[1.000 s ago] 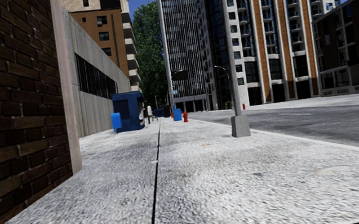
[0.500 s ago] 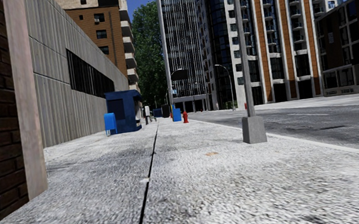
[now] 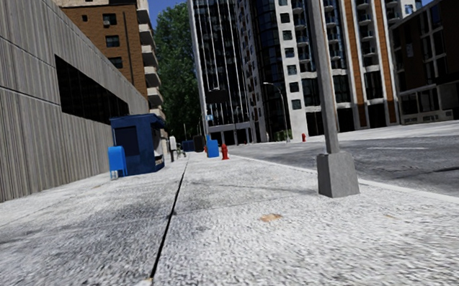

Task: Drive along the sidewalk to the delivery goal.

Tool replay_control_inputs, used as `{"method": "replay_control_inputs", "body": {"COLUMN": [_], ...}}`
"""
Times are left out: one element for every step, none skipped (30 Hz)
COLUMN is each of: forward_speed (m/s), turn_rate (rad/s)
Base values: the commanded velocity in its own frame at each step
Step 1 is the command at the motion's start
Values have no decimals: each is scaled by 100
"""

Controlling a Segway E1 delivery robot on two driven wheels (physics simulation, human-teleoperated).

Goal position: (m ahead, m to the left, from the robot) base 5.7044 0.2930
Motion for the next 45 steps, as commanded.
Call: {"method": "replay_control_inputs", "body": {"forward_speed": [200,200,200,200,200,200,200,200,200,200,200,200,200,200,200,200,200,200,200,200,200,200,200,200,200,200,200,200,200,200,200,200,200,200,200,200,200,200,200,200,200,200,200,200,200], "turn_rate": [-29,-14,0,0,0,0,0,0,0,0,0,0,0,0,0,0,0,0,0,0,0,0,0,0,0,0,0,0,0,0,0,0,0,0,0,0,0,0,0,0,0,0,0,0,0]}}
